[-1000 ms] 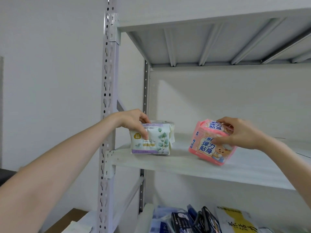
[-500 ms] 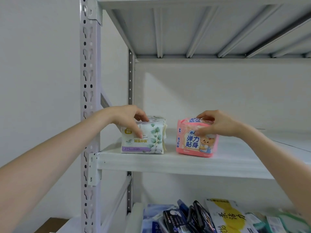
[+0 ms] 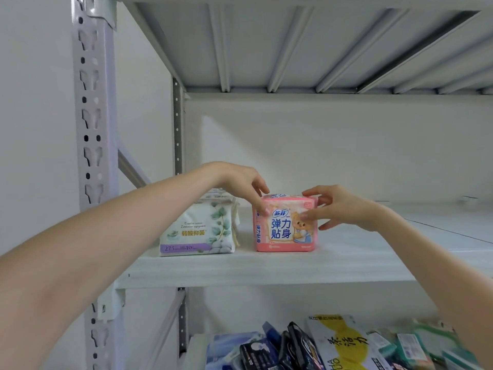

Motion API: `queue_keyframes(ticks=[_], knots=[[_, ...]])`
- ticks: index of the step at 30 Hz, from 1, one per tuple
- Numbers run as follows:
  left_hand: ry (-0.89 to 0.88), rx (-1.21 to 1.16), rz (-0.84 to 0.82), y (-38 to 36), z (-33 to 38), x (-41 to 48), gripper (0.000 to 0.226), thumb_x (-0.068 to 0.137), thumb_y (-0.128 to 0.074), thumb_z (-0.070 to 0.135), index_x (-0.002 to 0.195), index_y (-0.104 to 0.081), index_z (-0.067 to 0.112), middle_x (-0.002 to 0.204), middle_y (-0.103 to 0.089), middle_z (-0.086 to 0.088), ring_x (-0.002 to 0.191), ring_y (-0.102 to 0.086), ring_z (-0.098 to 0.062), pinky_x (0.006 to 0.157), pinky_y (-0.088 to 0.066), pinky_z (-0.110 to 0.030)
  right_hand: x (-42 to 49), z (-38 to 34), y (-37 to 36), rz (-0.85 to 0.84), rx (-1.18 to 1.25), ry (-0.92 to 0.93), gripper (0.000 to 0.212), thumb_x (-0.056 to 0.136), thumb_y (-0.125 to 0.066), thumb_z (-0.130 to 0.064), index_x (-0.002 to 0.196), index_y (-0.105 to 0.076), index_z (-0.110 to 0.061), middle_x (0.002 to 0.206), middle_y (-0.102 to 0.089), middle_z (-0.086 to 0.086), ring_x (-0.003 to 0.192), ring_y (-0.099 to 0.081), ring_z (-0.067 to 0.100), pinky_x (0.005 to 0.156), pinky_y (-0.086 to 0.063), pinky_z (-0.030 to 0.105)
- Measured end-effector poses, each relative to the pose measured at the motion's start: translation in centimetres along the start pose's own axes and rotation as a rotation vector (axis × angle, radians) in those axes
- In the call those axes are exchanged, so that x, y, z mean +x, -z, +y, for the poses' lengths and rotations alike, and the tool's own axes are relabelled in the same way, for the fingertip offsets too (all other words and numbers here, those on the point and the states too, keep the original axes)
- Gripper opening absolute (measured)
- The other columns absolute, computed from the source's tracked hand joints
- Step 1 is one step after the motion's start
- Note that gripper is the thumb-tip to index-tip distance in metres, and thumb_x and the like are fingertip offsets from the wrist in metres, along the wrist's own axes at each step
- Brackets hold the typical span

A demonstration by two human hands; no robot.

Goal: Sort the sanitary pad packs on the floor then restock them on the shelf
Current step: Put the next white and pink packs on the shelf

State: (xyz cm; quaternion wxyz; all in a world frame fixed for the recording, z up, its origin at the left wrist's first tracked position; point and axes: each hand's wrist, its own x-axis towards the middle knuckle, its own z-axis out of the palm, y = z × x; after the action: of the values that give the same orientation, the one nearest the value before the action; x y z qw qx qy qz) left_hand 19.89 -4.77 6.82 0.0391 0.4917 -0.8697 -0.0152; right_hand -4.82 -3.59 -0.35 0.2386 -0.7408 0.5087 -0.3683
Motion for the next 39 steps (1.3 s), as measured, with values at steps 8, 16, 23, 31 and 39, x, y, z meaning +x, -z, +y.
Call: queue_keyframes(ticks=[8,16,23,31,39], knots=[[0.086,0.114,-0.076,1.4,-0.7,4.5,0.070,0.072,-0.078,0.052,0.133,-0.057,0.026,0.124,-0.062,0.012,0.123,-0.053,-0.014,0.110,-0.039,-0.044,5.3,-0.6,0.5,-0.057,-0.137,-0.063,0.079,0.068,-0.086,-0.024,0.135,-0.048,-0.008,0.119,-0.062,0.011,0.102,-0.066,0.022,0.079,-0.060,0.041],[0.180,0.188,-0.142,1.9,-3.7,9.6,0.067,0.077,-0.074,0.052,0.134,-0.055,0.024,0.134,-0.057,0.007,0.126,-0.051,-0.017,0.110,-0.038,-0.045,13.3,0.2,0.1,-0.140,-0.269,-0.078,0.081,0.068,-0.087,-0.028,0.137,-0.047,-0.010,0.120,-0.060,0.007,0.103,-0.064,0.018,0.079,-0.060,0.037],[0.215,0.213,-0.193,2.0,-6.3,13.2,0.061,0.081,-0.070,0.052,0.134,-0.056,0.025,0.133,-0.057,0.009,0.128,-0.048,-0.018,0.111,-0.037,-0.045,18.6,1.5,0.0,-0.207,-0.312,-0.080,0.083,0.063,-0.088,-0.037,0.134,-0.050,-0.016,0.117,-0.062,0.001,0.100,-0.062,0.011,0.080,-0.060,0.036],[0.224,0.212,-0.223,2.0,-8.4,15.6,0.055,0.084,-0.068,0.047,0.133,-0.056,0.024,0.125,-0.058,0.009,0.127,-0.050,-0.020,0.111,-0.037,-0.046,21.9,2.1,-0.6,-0.214,-0.376,-0.050,0.079,0.065,-0.086,-0.043,0.132,-0.051,-0.018,0.116,-0.058,-0.003,0.091,-0.060,0.006,0.080,-0.060,0.036],[0.253,0.191,-0.204,1.6,-9.2,16.1,0.061,0.084,-0.068,0.045,0.138,-0.051,0.021,0.133,-0.056,0.006,0.128,-0.049,-0.021,0.111,-0.036,-0.047,22.6,2.6,-1.3,-0.184,-0.389,-0.032,0.079,0.067,-0.084,-0.044,0.133,-0.050,-0.018,0.123,-0.051,-0.001,0.105,-0.056,0.017,0.078,-0.058,0.035]])
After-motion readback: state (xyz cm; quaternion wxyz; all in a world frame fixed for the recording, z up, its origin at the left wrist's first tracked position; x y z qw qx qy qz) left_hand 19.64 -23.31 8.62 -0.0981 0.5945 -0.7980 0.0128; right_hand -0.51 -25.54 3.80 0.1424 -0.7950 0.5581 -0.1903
